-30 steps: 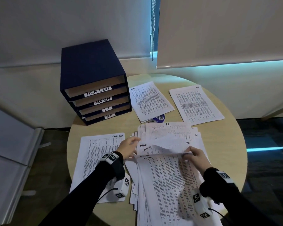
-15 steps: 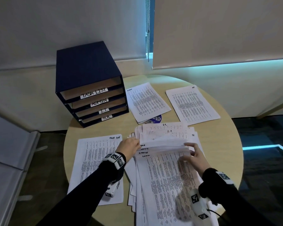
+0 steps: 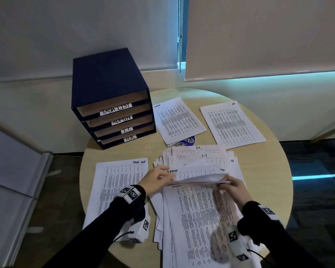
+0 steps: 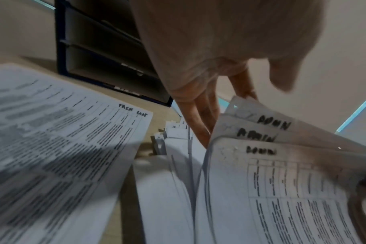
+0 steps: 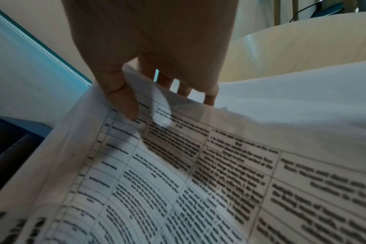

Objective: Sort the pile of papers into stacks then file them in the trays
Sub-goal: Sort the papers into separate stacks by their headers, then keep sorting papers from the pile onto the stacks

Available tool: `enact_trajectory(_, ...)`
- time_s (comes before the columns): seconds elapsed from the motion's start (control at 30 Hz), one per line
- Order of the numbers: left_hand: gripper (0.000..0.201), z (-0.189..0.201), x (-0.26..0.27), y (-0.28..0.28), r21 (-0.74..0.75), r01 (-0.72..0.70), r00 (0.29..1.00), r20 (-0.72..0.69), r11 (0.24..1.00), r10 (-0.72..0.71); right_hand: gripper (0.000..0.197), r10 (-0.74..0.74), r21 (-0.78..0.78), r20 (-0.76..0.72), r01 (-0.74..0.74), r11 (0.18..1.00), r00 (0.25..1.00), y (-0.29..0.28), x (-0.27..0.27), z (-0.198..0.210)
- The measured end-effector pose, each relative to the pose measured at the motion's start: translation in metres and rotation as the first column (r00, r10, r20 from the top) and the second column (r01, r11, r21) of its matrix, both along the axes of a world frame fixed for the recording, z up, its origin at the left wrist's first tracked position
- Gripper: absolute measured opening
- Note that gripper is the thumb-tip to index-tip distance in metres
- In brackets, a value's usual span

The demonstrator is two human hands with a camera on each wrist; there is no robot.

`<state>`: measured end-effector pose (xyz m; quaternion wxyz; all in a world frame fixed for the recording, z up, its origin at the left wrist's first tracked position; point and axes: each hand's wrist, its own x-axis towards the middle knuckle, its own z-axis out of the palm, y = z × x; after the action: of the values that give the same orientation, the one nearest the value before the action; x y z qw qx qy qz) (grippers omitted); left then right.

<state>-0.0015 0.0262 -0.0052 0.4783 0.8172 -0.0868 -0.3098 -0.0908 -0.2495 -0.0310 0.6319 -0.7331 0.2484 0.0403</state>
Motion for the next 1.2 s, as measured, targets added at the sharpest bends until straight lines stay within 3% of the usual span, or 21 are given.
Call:
enact_trajectory(0.07,0.031,0.002,0.005,-0.004,-0.028,-0.174,0.982,-0.078,0.984,0.172,0.019,0.018,0.022,-0.005,-0.018,1.000,1.000,0.000,-0.001,-0.001)
enact_trajectory(0.1,0.026,0.001,0.010,-0.005,0.032,-0.185,0.982,-0.019,0.982,0.186,0.019,0.030,0.023,-0.008,-0.030,0.999,1.000,0.000,-0.002,0.001)
enact_trajectory(0.23,0.023,-0.005,0.025,-0.013,0.336,-0.053,0.980,0.201,0.940,-0.016,0.018,0.050,0.033,0.001,-0.050,0.998,0.999,0.002,-0.005,0.008)
enact_trajectory(0.33,0.012,-0.005,0.025,-0.017,0.447,0.006,0.945,0.290,0.895,-0.152,0.020,0.053,0.028,-0.004,-0.053,0.998,0.999,0.001,-0.006,0.010)
enact_trajectory(0.43,0.009,0.004,0.020,-0.015,0.365,0.039,0.936,0.313,0.930,-0.162,0.021,-0.008,0.033,-0.039,0.009,0.999,0.999,-0.003,-0.007,0.004)
enact_trajectory(0.5,0.008,0.012,0.011,-0.014,0.175,-0.008,0.989,0.149,0.985,-0.019,0.043,-0.106,0.115,-0.085,0.116,0.987,0.991,-0.004,-0.006,0.000)
enact_trajectory(0.57,0.032,0.023,0.001,-0.016,-0.020,-0.103,0.983,-0.153,0.994,0.099,0.061,-0.155,0.188,-0.125,0.177,0.966,0.980,-0.005,-0.006,-0.002)
enact_trajectory(0.63,0.053,0.027,-0.006,-0.018,-0.147,-0.198,0.915,-0.383,0.969,0.129,0.057,-0.154,0.205,-0.163,0.186,0.961,0.975,-0.005,-0.004,-0.003)
enact_trajectory(0.7,0.060,0.018,-0.011,-0.017,-0.149,-0.227,0.880,-0.456,0.963,0.137,0.048,-0.165,0.178,-0.203,0.203,0.963,0.965,-0.003,-0.001,-0.006)
enact_trajectory(0.8,0.114,-0.015,-0.017,-0.016,-0.054,-0.162,0.934,-0.330,0.985,0.135,0.031,-0.215,0.220,-0.243,0.270,0.937,0.946,0.003,0.002,-0.001)
enact_trajectory(0.83,0.121,-0.045,-0.014,-0.011,-0.025,-0.170,0.945,-0.288,0.985,0.155,0.027,-0.222,0.243,-0.250,0.283,0.928,0.942,0.005,0.003,0.002)
enact_trajectory(0.9,0.102,-0.069,-0.007,-0.009,-0.091,-0.204,0.940,-0.298,0.975,0.169,0.029,-0.218,0.295,-0.259,0.292,0.910,0.941,0.003,0.002,0.003)
enact_trajectory(0.97,0.069,-0.025,-0.012,-0.021,-0.218,-0.290,0.920,-0.333,0.932,0.209,0.024,-0.173,0.328,-0.256,0.254,0.910,0.951,-0.003,-0.002,0.009)
enact_trajectory(1.07,0.039,0.031,-0.012,-0.038,-0.344,-0.238,0.964,-0.200,0.908,0.177,0.025,-0.076,0.356,-0.193,0.142,0.924,0.978,-0.013,0.000,0.029)
enact_trajectory(1.13,0.036,0.064,-0.010,-0.048,-0.403,-0.231,0.972,-0.051,0.886,0.231,0.039,-0.071,0.437,-0.060,0.091,0.895,0.996,-0.016,0.008,0.052)
enact_trajectory(1.2,0.045,0.089,-0.011,-0.062,-0.424,-0.233,0.939,0.137,0.875,0.316,0.030,-0.138,0.488,0.092,0.076,0.869,0.986,-0.015,0.016,0.080)
